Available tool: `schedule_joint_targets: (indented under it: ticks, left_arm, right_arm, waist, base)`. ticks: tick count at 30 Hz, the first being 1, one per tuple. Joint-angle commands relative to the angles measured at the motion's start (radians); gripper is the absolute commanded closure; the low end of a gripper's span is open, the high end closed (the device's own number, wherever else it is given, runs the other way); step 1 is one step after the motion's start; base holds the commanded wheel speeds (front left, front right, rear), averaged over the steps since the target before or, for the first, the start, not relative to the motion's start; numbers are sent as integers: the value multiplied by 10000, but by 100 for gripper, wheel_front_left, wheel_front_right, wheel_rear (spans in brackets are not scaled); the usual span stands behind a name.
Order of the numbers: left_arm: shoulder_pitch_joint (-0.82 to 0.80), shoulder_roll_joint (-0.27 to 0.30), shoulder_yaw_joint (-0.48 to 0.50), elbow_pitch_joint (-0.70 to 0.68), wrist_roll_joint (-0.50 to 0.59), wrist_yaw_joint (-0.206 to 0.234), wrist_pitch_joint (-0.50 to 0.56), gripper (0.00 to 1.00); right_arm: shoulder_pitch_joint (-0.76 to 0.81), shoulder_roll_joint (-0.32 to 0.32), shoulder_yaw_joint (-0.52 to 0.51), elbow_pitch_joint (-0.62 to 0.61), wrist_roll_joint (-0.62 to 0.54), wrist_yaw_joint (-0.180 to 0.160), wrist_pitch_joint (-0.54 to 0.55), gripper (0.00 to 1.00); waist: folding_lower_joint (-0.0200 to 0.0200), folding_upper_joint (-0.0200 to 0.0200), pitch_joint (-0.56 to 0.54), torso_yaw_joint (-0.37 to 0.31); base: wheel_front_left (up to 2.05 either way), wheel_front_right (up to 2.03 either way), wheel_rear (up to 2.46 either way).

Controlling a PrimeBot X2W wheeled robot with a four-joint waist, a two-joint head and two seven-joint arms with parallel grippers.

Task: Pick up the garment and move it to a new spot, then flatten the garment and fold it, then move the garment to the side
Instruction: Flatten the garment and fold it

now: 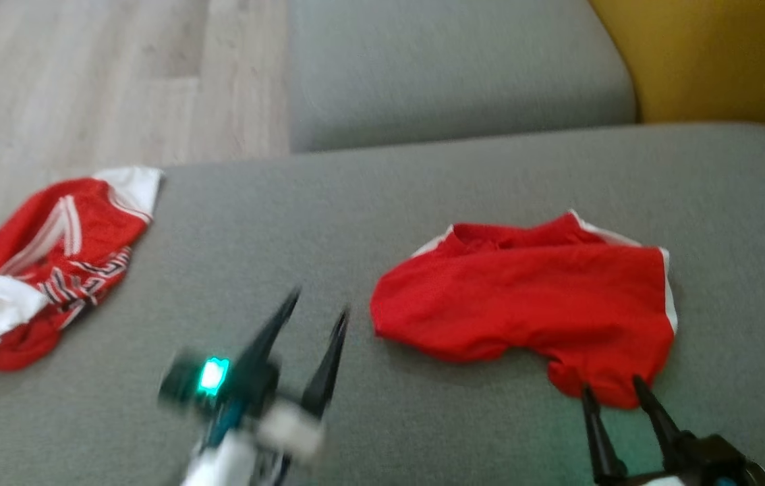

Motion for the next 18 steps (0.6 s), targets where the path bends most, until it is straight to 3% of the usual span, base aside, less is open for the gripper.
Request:
schedule_joint_targets:
  ticks: [1,5,10,18]
  left_arm:
    - [-1079,53,92,-144,-32,-133,131,0]
    - [-3473,76,-928,564,-965,-341,1183,0]
    - [-6120,462,-2881,1260,-3175,-351,2511,0]
    - [-9174,873,-5526,2459,-5481,-353,4458,0]
  right_arm:
    - [-751,-70,345,-381,-78,65,-38,0]
    - [-1276,-70,709,-486,-118,65,-38,0]
    - [-1840,-70,1019,-477,11,65,-38,0]
    - [-2649,-70,1395,-484,234,65,-38,0]
  waist:
    - [-2,0,500,-349]
    - [-2,0,1308,-797]
    - [-2,0,2134,-1285]
    - [-2,0,3529,-2053]
  base:
    - [0,0,0]
    - [0,0,0]
    - [0,0,0]
    - [0,0,0]
